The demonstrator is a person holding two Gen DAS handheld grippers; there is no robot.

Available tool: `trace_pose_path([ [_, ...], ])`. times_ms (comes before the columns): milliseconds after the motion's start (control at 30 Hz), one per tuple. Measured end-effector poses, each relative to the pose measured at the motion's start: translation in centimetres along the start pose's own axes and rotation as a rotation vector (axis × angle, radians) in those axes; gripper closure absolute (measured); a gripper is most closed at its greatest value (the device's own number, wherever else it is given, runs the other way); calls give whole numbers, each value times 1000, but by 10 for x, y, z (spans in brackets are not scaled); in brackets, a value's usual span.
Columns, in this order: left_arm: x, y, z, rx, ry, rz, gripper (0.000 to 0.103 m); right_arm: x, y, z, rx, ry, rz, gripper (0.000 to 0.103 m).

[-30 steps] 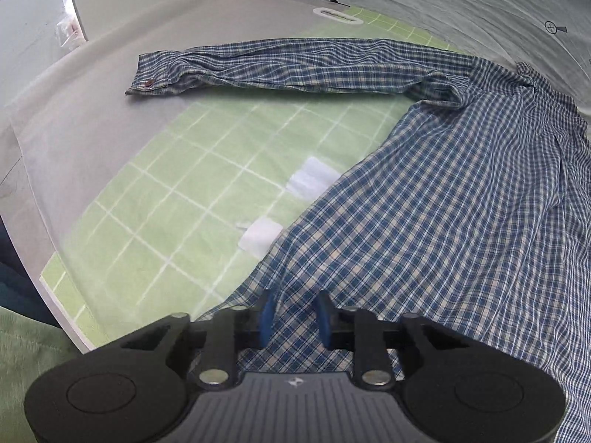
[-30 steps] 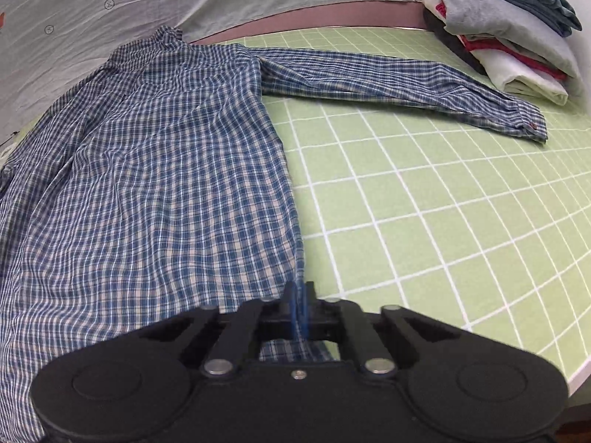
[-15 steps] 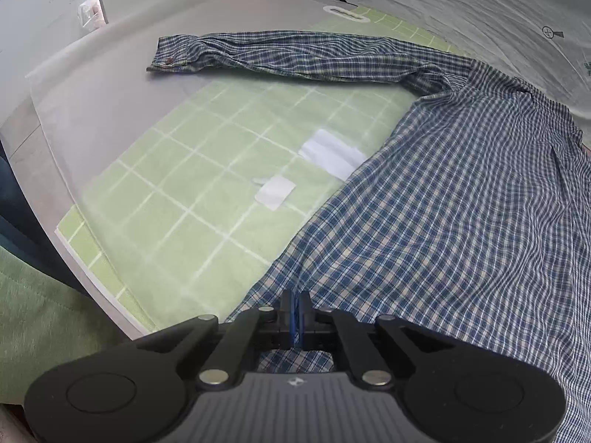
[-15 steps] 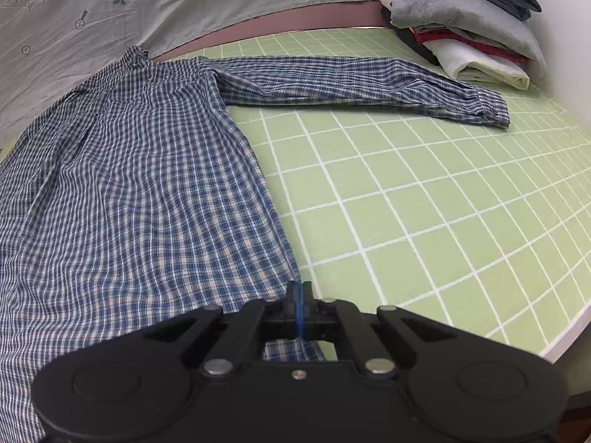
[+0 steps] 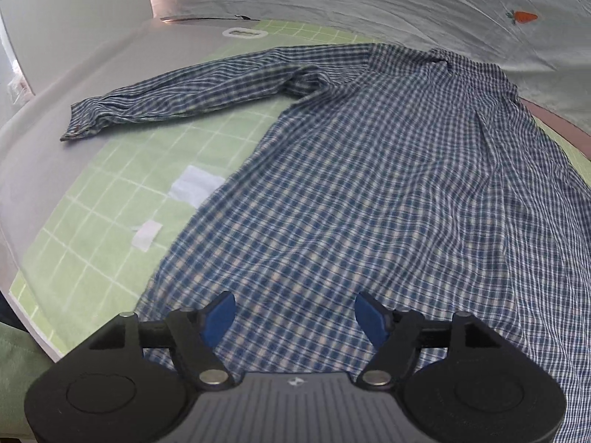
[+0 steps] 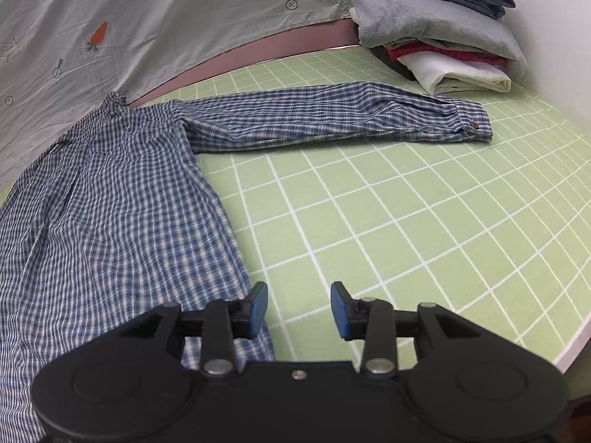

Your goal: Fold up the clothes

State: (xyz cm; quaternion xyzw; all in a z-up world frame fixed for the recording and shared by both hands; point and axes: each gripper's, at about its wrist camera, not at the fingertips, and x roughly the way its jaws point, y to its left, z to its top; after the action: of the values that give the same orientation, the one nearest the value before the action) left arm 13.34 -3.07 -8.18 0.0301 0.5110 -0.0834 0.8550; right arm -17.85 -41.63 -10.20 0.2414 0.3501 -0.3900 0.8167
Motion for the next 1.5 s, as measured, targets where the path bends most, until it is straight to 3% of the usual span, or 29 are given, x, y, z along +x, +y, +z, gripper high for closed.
trace_pose_path([
  [133,16,-28,4,-1,32,-4,16,15,-23,22,27,-25,-32,65],
  [400,52,-75,22,-29,97,43,16,57,-74,80,87,-94,-114,58],
  [500,62,-89,28,-15,113,84,6,76,-86,109,101,-145,-152,59],
  [567,66,-97,31,1,118,89,0,91,-89,129,87,-173,-219,61],
  [667,69,-104,36,16,132,90,0,117,-102,149,67,-186,-377,58],
  [800,74,-109,42,15,153,82,0,139,-132,156,90,-143,-442,57],
  [1000,78,-108,46,-22,178,66,0,150,-156,157,42,-134,-436,57],
  [1167,76,-108,43,-24,165,65,0,155,-171,166,92,-129,-473,56],
  [1333,74,-109,39,-17,146,61,0,148,-161,169,130,-121,-529,41],
  [1367,73,-109,38,-14,143,60,0,142,-154,167,137,-130,-528,33],
  [1433,72,-109,37,-7,137,56,0,128,-132,158,149,-143,-485,20],
  [1500,72,-110,38,8,136,49,0,115,-104,144,150,-142,-394,15],
])
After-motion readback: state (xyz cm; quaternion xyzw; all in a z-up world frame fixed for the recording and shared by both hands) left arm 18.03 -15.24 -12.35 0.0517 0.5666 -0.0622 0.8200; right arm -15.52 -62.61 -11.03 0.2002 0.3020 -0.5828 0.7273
